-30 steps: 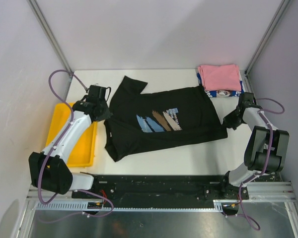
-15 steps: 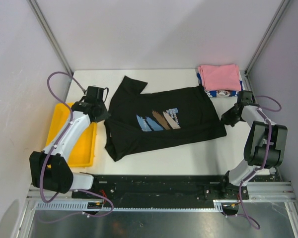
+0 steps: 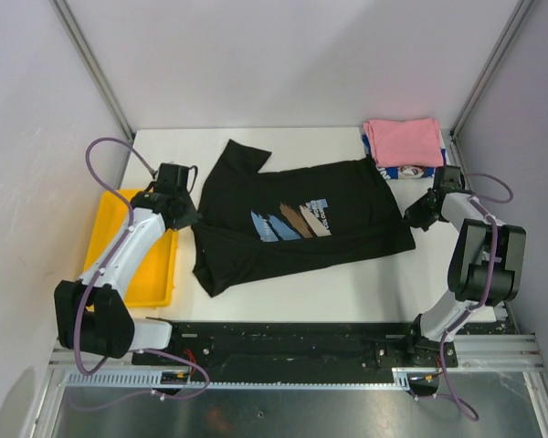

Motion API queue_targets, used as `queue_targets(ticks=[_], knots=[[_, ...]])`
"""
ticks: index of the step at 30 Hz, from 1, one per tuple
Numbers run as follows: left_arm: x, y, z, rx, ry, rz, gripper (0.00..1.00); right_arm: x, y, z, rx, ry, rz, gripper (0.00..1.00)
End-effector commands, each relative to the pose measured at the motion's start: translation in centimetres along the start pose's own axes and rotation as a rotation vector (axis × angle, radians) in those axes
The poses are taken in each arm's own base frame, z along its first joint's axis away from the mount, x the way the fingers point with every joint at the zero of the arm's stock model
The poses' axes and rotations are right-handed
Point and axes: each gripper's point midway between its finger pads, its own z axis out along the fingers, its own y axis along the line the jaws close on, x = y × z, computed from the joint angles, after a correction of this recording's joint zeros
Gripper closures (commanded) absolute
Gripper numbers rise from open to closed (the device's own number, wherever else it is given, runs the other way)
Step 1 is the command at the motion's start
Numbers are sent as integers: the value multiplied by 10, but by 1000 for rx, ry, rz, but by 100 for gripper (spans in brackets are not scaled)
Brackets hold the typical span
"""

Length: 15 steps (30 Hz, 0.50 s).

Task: Fold and stack the t-shirts
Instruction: Fold the flattened tshirt in 1/3 of the way

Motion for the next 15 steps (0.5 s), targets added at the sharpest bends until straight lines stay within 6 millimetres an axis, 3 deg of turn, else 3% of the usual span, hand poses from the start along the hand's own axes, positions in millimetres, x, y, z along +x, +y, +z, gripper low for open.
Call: queue_targets(ticks=[1, 3, 5, 8, 10, 12, 15], knots=[[-4, 5, 6, -7, -18, 10, 100, -11, 15, 3, -39, -26, -41, 100], [-4, 5, 9, -7, -16, 14, 97, -10, 15, 4, -42, -21, -52, 97], [-6, 5, 12, 2, -10, 23, 89, -10, 15, 4, -48, -20, -66, 83], [-12, -2, 5, 64, -10, 18, 51, -13, 17, -4, -45, -29, -95, 54], [-14, -8, -5, 116, -21, 9, 37, -16, 17, -13, -39, -40, -109, 41], [-10, -14, -15, 168, -18, -11, 32, -15, 13, -23, -21, -42, -112, 37], [17, -18, -24, 236, 33, -75, 37, -3, 2, -35, 25, -18, -107, 36]])
